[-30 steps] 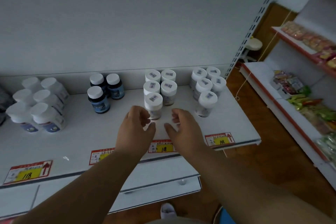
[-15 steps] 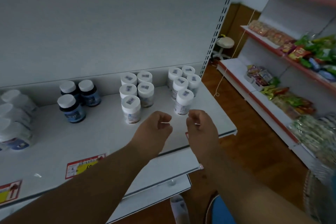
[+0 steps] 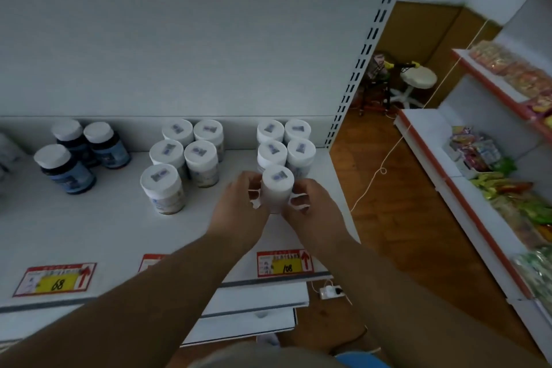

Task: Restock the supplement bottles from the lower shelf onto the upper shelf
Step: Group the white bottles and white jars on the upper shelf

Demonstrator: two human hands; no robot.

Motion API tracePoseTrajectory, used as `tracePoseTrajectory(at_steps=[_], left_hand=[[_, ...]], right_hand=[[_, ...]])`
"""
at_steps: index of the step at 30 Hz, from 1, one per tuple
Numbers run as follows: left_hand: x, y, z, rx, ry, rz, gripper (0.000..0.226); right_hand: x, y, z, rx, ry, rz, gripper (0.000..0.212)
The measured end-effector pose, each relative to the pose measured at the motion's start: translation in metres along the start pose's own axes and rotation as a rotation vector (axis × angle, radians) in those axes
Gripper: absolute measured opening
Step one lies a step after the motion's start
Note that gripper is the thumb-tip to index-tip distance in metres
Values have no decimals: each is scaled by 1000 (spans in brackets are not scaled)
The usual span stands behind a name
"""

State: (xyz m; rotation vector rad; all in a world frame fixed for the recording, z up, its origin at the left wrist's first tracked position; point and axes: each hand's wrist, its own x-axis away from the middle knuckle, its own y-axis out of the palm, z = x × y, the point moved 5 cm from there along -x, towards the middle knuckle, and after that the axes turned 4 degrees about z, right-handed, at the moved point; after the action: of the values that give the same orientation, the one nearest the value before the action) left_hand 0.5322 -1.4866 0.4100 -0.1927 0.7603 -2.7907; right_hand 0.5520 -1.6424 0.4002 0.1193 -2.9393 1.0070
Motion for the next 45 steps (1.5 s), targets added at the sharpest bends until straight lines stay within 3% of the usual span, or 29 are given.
tracePoseTrajectory(at_steps=[10,15,31,37,41,45], left_hand=[[-7,3,-9,42,-25,-21,30],[-9,0,-17,73,-53,-28,30],[-13,-4,-17,188,-37,-212,36],[-19,-14,-15,57,4,-207,33],[-21,-15,-13,-33,38,-159,33],[-18,-14,-16,-57,44,-91,34]], right_hand=[[-20,-9,-1,-26,-107,-120,52],[-14,-4,-1,-36,-108,-183,52],[-5,3,-10,-137,-29,-119,66],[-16,-1,-4,-217,-3,-246,48],[-18,-1,-9,-146,-56,-160,38],[-17,5,-16,-126,-151,-140,42]])
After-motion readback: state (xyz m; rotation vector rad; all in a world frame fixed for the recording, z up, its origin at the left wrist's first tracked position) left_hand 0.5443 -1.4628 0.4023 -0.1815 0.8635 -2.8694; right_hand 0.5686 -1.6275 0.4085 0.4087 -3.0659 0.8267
